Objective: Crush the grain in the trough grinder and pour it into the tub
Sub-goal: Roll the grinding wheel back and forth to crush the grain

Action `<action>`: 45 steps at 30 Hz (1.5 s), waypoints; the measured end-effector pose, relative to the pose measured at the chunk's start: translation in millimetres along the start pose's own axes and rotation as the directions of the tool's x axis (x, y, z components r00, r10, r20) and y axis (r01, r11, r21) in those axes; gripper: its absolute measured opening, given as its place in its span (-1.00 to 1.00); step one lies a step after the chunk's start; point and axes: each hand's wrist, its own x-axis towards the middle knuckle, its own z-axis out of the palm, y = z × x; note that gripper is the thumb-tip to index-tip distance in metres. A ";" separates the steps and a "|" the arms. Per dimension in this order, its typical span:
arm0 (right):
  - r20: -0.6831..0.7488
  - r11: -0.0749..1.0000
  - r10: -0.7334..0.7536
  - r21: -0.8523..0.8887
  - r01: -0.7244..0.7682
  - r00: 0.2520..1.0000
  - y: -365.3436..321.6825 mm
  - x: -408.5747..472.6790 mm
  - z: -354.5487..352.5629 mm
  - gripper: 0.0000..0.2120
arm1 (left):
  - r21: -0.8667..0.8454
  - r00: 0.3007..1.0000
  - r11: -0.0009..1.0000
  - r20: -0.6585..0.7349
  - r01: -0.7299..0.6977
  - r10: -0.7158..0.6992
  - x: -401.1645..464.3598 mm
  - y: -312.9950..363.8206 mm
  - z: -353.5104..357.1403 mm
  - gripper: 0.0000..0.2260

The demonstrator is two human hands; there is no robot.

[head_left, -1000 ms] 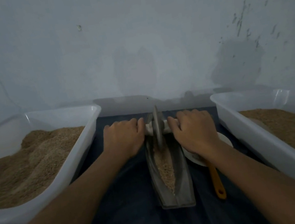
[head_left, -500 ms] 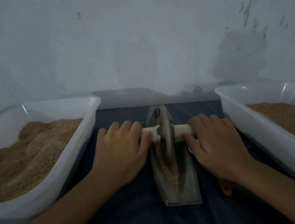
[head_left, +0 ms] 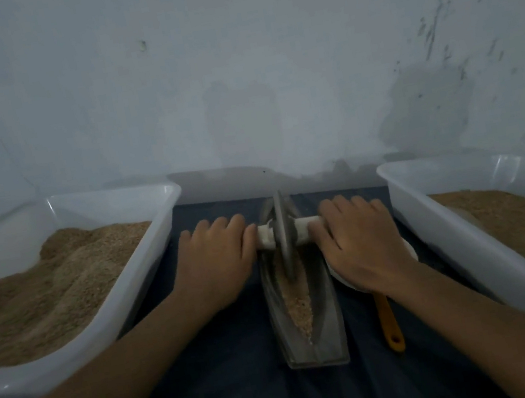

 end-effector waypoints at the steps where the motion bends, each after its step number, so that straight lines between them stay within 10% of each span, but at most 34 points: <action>1: -0.008 0.999 -0.025 0.034 0.026 1.000 -0.1 -14.0 -5.2 -0.69 | -0.041 1.000 0.999 -0.002 -0.027 0.027 -14.5 -1.7 -6.5 -0.73; 8: 0.054 0.953 -0.072 0.299 0.053 0.996 7.9 -79.2 -30.9 -0.71 | -0.039 0.978 0.983 -0.112 -0.179 0.174 -69.7 7.1 -42.4 -0.61; 22: 0.123 0.992 0.118 -0.054 -0.112 0.985 16.7 42.2 24.2 -0.52 | -0.043 0.992 0.995 -0.091 0.088 -0.092 59.4 5.0 24.0 -0.52; 35: -0.017 0.984 -0.170 0.058 0.171 0.985 6.3 -55.9 -31.0 -0.72 | -0.052 0.990 0.988 -0.019 -0.144 0.143 -61.4 -7.9 -33.5 -0.71; 45: 0.074 0.994 0.108 -0.041 -0.105 0.991 8.2 22.0 13.6 -0.50 | 0.026 0.998 1.000 0.066 0.000 -0.002 27.5 6.1 -5.2 -0.43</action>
